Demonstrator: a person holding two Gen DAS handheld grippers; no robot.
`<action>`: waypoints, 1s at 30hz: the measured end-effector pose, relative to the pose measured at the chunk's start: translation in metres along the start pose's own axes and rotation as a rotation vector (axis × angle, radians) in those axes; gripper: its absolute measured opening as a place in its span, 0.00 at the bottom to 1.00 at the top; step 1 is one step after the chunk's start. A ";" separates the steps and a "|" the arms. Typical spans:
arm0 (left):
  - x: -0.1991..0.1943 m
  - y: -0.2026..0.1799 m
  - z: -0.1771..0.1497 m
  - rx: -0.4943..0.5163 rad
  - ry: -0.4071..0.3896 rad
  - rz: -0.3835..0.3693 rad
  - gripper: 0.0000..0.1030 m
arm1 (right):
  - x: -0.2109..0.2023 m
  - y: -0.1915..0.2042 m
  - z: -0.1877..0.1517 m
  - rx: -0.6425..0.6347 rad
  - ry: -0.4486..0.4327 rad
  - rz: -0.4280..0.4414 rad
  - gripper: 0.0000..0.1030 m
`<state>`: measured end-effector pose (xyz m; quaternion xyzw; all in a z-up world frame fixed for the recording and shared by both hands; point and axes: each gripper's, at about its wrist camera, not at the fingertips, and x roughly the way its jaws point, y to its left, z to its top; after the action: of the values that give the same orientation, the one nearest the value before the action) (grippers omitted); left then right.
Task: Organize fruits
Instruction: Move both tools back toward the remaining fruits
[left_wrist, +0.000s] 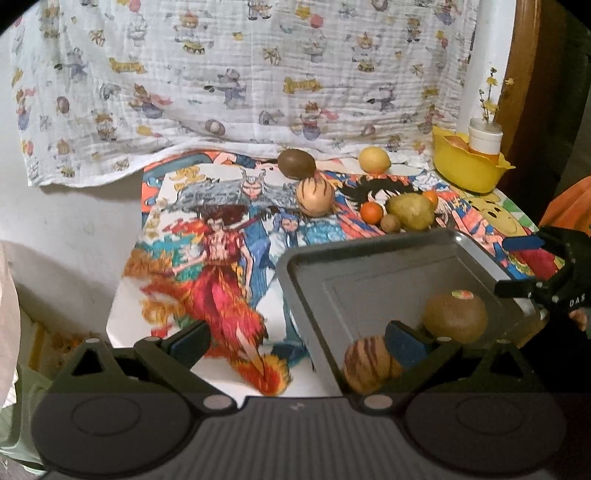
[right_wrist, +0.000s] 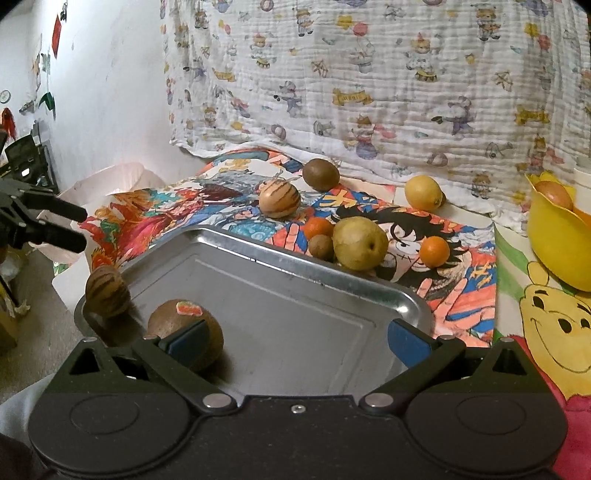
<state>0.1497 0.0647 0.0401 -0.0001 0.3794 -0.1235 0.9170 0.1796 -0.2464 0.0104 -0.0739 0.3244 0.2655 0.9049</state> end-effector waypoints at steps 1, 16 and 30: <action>0.002 0.000 0.004 -0.002 0.000 0.002 0.99 | 0.002 0.000 0.002 -0.001 -0.003 0.001 0.99; 0.053 0.008 0.063 -0.065 0.038 -0.009 0.99 | 0.043 -0.009 0.031 -0.060 -0.034 0.025 0.99; 0.143 0.016 0.111 -0.050 0.072 -0.079 0.99 | 0.111 -0.017 0.083 -0.236 0.018 0.040 0.99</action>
<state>0.3284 0.0373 0.0182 -0.0336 0.4150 -0.1501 0.8967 0.3063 -0.1876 0.0052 -0.1758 0.3005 0.3192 0.8814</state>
